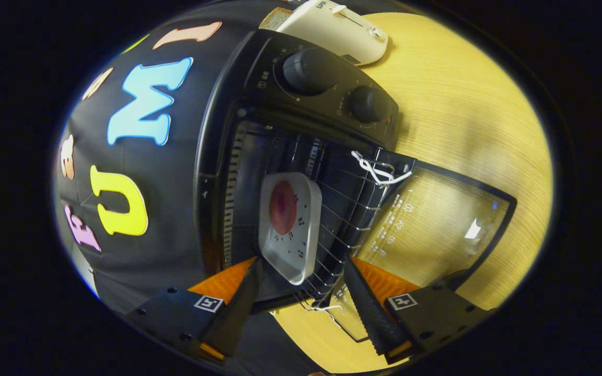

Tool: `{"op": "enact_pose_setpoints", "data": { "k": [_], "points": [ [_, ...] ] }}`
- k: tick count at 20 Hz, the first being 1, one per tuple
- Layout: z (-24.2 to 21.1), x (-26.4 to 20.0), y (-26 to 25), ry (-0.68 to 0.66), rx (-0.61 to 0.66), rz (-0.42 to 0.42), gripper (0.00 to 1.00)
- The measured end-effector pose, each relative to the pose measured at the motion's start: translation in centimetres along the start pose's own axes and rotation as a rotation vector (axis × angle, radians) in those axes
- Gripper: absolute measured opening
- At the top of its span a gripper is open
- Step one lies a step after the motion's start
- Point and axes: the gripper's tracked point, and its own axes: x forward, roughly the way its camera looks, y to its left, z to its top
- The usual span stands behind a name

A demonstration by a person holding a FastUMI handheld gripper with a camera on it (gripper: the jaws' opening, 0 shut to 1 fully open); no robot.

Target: Open the toaster oven, put the food inside, and close the toaster oven door.

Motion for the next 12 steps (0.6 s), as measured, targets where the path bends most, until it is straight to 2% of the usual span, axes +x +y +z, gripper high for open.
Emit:
{"op": "enact_pose_setpoints", "data": {
  "k": [5, 12],
  "points": [
    [-2.8, -3.8, -0.9, 0.072, -0.189, 0.01, 0.97],
    [-4.3, -7.7, -3.5, 0.092, -0.604, -0.044, 0.97]
  ]
}}
